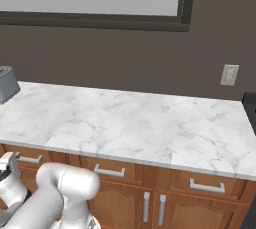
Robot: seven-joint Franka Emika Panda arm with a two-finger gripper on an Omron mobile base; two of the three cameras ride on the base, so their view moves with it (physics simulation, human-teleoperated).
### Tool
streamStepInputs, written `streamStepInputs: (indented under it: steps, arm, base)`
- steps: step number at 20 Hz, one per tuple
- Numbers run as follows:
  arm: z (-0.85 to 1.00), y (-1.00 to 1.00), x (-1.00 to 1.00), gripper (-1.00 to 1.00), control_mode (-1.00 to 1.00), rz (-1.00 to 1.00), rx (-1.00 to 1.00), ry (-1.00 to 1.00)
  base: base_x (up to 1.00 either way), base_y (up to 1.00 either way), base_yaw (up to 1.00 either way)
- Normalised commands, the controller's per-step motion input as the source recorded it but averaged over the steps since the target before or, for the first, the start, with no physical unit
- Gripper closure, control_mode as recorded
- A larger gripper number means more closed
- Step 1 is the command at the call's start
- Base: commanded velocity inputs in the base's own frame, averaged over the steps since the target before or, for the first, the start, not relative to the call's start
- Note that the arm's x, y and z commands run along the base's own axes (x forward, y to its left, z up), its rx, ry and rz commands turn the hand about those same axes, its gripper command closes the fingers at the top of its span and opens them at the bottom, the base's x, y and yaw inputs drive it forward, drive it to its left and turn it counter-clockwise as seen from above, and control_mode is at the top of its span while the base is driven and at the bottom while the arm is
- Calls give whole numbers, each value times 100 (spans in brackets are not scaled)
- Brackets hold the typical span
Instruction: Take the pizza cutter from the drawer on the left and place it on the dining counter for cutting.
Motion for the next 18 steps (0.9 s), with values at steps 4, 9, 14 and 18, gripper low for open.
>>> streamStepInputs:
  steps: [4,9,14,18]
  arm:
    - [-11,8,20,-100,-100,-2,0,-2]
    - [-16,0,25,-100,-100,0,0,-8]
    - [-21,0,26,-100,-100,0,0,-9]
    - [-16,0,12,-100,-100,0,0,-9]
  base:
    - [0,0,0]
    - [0,0,0]
    - [0,0,0]
    - [0,0,0]
